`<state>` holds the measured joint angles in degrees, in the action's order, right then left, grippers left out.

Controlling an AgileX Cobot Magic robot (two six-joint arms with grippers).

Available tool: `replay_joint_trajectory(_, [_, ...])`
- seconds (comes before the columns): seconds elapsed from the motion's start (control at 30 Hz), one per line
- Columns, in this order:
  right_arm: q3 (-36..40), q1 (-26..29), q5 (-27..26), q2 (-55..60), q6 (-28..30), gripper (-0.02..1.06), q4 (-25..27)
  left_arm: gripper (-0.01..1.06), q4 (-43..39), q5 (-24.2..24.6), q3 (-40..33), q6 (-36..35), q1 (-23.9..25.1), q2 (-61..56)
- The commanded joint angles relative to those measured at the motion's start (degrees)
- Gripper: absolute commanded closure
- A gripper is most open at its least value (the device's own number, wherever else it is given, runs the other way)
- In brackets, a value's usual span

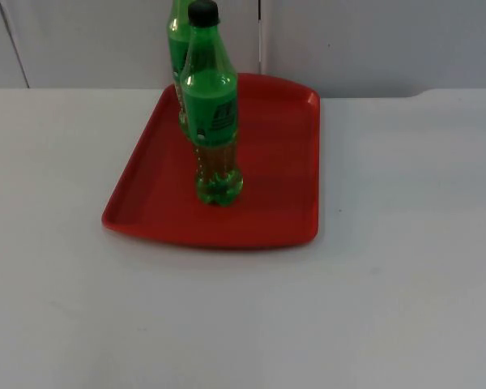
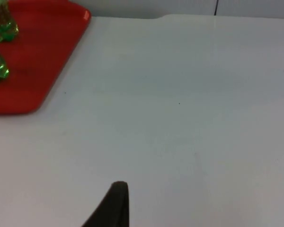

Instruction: Place the bottle upright on the tray.

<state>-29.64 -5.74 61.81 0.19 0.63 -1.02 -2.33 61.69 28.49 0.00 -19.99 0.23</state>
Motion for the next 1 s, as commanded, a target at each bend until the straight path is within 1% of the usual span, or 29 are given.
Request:
replay_joint_trajectory(0.0, [0.18, 1.43, -0.06, -0.19, 0.23, -0.01, -0.15, 0.0, 0.22, -0.11, -0.22, 0.0, -0.33, -0.23])
replay_joint_trajectory(0.13, [0.18, 4.22, -0.06, -0.19, 0.23, -0.01, -0.15, 0.0, 0.22, -0.11, -0.22, 0.0, -0.33, -0.23])
replay_joint_trajectory(0.27, [0.18, 5.66, -0.06, -0.19, 0.23, -0.01, -0.15, 0.0, 0.22, -0.11, -0.22, 0.0, -0.33, -0.23])
replay_joint_trajectory(0.97, [0.18, 5.66, -0.06, -0.19, 0.23, -0.01, -0.15, 0.0, 0.19, -0.11, -0.22, 0.0, -0.33, -0.23])
